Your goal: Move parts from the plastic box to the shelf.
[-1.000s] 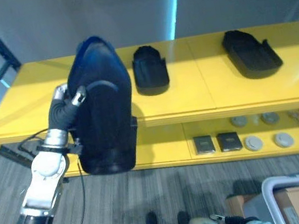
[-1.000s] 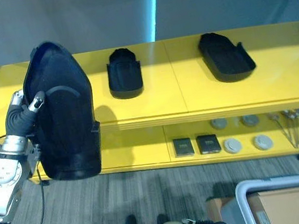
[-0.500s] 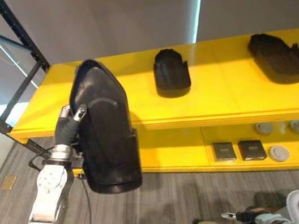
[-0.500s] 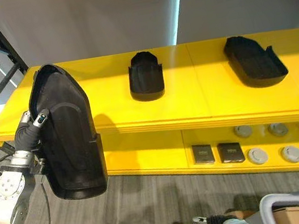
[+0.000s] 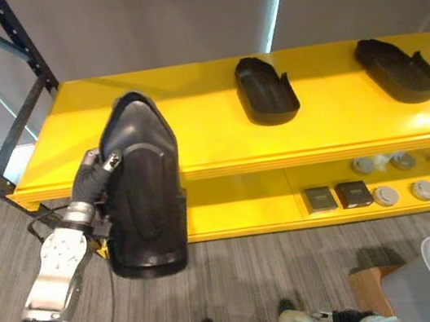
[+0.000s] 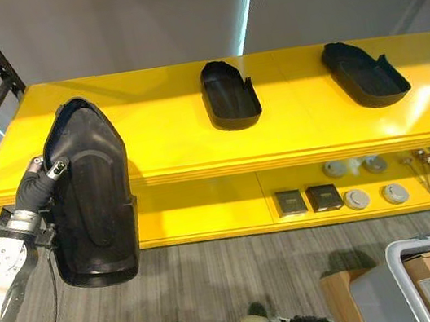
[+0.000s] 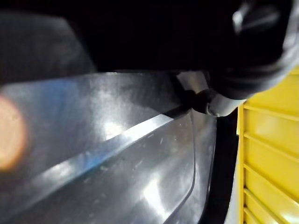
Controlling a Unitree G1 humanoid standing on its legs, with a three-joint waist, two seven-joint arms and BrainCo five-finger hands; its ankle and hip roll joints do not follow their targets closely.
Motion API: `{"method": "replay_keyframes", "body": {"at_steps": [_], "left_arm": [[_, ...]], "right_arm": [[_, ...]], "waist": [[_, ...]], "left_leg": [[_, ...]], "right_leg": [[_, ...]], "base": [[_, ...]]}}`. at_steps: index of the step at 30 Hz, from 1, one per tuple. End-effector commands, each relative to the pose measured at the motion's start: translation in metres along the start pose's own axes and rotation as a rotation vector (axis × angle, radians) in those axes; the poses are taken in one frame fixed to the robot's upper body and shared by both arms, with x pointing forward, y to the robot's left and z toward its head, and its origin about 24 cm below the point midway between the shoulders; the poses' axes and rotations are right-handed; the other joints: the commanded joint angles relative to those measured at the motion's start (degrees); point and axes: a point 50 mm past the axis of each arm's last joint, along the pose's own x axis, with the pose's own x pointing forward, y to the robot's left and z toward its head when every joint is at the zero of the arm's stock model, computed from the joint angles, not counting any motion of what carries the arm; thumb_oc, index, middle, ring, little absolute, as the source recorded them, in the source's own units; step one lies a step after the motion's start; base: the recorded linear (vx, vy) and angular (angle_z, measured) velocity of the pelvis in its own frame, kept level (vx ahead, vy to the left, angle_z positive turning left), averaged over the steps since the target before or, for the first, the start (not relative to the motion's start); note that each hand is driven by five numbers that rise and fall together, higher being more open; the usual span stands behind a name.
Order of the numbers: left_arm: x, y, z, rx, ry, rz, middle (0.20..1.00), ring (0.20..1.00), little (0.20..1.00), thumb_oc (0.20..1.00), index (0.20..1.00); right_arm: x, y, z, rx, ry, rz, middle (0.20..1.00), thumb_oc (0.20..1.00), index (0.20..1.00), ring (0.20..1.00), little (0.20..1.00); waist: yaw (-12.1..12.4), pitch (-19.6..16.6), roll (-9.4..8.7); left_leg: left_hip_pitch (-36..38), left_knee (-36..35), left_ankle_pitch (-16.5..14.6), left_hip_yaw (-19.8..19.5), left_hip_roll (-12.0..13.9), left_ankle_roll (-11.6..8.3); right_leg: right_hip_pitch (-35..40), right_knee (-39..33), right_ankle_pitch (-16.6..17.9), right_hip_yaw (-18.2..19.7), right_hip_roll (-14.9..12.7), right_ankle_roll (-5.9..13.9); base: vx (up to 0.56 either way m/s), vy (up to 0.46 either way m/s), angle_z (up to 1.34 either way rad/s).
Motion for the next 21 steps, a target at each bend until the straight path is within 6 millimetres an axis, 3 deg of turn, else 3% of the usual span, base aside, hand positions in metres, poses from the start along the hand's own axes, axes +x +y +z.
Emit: {"method": "replay_keyframes", "body": {"at_steps": [1,3,6,8,12,14,16,18,19,20,21], "left_arm": [[0.012,-0.001,0.043,-0.089,-0.231,-0.007,0.2,0.2,0.2,0.2,0.2],[0.011,-0.006,0.041,-0.11,-0.242,-0.006,0.2,0.2,0.2,0.2,0.2],[0.01,-0.01,0.04,-0.099,-0.258,0.003,0.2,0.2,0.2,0.2,0.2],[0.009,-0.009,0.04,-0.082,-0.26,0.021,0.2,0.2,0.2,0.2,0.2],[0.005,-0.003,0.033,-0.078,-0.232,0.091,0.2,0.2,0.2,0.2,0.2],[0.004,0.005,0.03,-0.114,-0.219,0.143,0.2,0.2,0.2,0.2,0.2],[0.006,0.009,0.028,-0.117,-0.2,0.159,0.2,0.2,0.2,0.2,0.2],[0.006,0.011,0.025,-0.113,-0.183,0.169,0.2,0.2,0.2,0.2,0.2],[0.004,0.015,0.018,-0.09,-0.142,0.196,0.2,0.2,0.2,0.2,0.2],[0.001,0.019,0.013,-0.042,-0.103,0.226,0.2,0.2,0.2,0.2,0.2],[0.0,0.022,0.01,-0.024,-0.085,0.232,0.2,0.2,0.2,0.2,0.2]], "right_arm": [[0.0,-0.009,-0.002,-0.002,0.015,-0.036,1.0,1.0,1.0,1.0,1.0],[0.0,-0.009,-0.007,-0.006,0.016,-0.032,1.0,1.0,1.0,1.0,1.0],[0.0,-0.004,-0.014,-0.029,0.03,-0.016,1.0,1.0,1.0,1.0,1.0],[0.0,-0.002,-0.015,-0.033,0.031,-0.004,1.0,1.0,1.0,1.0,1.0],[0.0,-0.005,-0.016,0.004,0.028,0.006,1.0,1.0,1.0,1.0,1.0],[-0.001,-0.014,-0.014,0.04,0.01,-0.019,1.0,1.0,1.0,1.0,1.0],[-0.002,-0.019,-0.013,0.047,0.002,-0.028,1.0,1.0,1.0,1.0,1.0],[-0.002,-0.021,-0.012,0.056,-0.007,-0.035,1.0,1.0,1.0,1.0,1.0],[-0.002,-0.024,-0.004,0.098,-0.022,-0.042,1.0,1.0,1.0,1.0,1.0],[-0.003,-0.027,0.002,0.108,-0.022,-0.042,1.0,1.0,1.0,1.0,1.0],[-0.003,-0.03,0.003,0.097,-0.019,-0.044,1.0,1.0,1.0,1.0,1.0]], "waist": [[-0.54,-0.7,0.61],[-1.6,-0.5,0.21],[-2.66,0.24,-0.15],[-2.8,0.53,-0.32],[-3.13,-0.12,-0.48],[-2.54,0.59,-0.56],[-2.4,0.88,-0.81],[-2.39,0.98,-0.68],[-2.65,0.41,-0.14],[-2.23,0.3,0.44],[-1.78,0.5,0.72]], "left_leg": [[-1.62,0.25,-4.28,-1.76,2.14,-1.34],[-1.18,-0.19,-4.62,-1.93,0.57,-0.8],[0.04,-0.24,-6.13,-1.25,-0.61,0.06],[0.76,0.05,-7.0,-0.54,-0.91,0.31],[-0.22,7.13,-9.63,-0.39,-1.46,0.52],[-7.94,28.16,-4.75,-1.97,-1.54,-1.78],[-11.54,31.51,-4.1,-0.47,0.44,-2.59],[-11.51,29.67,-3.83,0.78,1.98,-3.02],[-10.41,21.32,-2.32,2.31,5.09,-4.11],[-9.64,13.52,0.23,1.28,6.05,-5.09],[-10.4,10.75,2.55,0.25,6.73,-5.95]], "right_leg": [[2.12,-2.33,-1.7,0.33,4.01,-1.32],[0.44,-4.7,0.46,1.86,6.39,-1.77],[-3.34,-5.91,3.52,2.32,7.35,-1.23],[-4.33,-6.04,3.89,1.53,8.07,-1.34],[-2.56,-5.67,1.51,1.85,8.54,-3.76],[1.16,-4.52,-1.8,2.42,7.41,-6.76],[2.71,-4.39,-2.82,2.73,7.07,-7.18],[3.41,-4.42,-3.21,2.68,7.07,-7.13],[4.49,-4.72,-3.84,2.95,6.9,-6.39],[5.7,-4.96,-4.4,4.06,6.96,-5.88],[6.73,-5.15,-4.81,4.67,6.97,-5.8]], "base": [[0.13,0.06,0.12],[0.16,0.008,0.03],[0.16,-0.087,0.06],[0.18,-0.154,-0.03],[0.26,-0.157,-0.1],[0.32,-0.076,0.11],[0.2,-0.006,0.15],[0.22,0.114,0.01],[0.45,0.344,0.14],[0.49,0.402,0.16],[0.37,0.329,0.04]]}}
